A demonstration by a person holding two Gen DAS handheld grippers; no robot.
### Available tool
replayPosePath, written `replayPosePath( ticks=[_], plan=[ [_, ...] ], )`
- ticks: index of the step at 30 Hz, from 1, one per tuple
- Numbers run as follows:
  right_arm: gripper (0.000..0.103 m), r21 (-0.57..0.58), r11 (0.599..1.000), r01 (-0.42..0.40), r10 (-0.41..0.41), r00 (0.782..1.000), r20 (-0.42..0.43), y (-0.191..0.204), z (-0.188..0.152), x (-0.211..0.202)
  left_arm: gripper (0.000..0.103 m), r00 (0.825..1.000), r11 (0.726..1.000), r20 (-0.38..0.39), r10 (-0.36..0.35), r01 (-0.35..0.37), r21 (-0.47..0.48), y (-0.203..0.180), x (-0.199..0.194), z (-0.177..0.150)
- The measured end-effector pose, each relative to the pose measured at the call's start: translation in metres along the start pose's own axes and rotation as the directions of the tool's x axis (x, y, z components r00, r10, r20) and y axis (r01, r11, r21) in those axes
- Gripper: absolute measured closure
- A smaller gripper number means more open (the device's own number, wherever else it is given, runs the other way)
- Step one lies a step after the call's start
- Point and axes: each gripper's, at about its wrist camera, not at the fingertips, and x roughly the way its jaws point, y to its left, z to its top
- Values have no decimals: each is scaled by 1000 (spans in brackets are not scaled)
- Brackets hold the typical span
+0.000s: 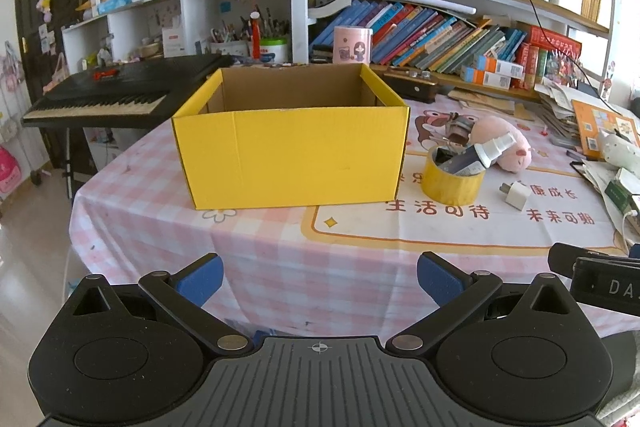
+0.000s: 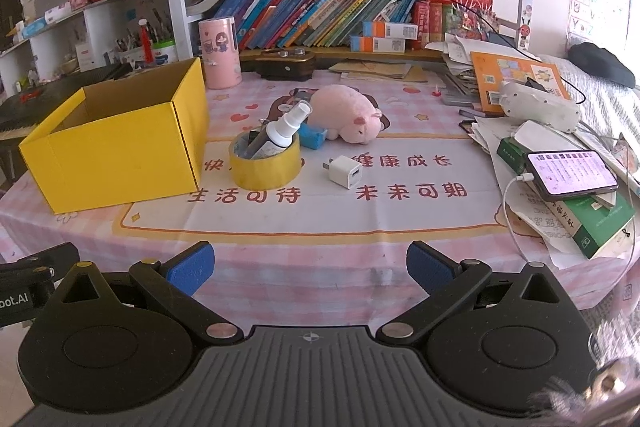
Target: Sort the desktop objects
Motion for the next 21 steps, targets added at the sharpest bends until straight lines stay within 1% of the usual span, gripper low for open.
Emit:
replayPosePath(
  ticks=[16,21],
  plan=[
    [0,-2,1000,-13,13,1000,-5,3,-1,-2,0,1000,1000,7,-19,19,1,2,-3,-1],
    [0,-3,1000,-13,13,1000,-4,3,-1,-2,0,999,999,7,-38,38,6,1,-5,-1]
  ],
)
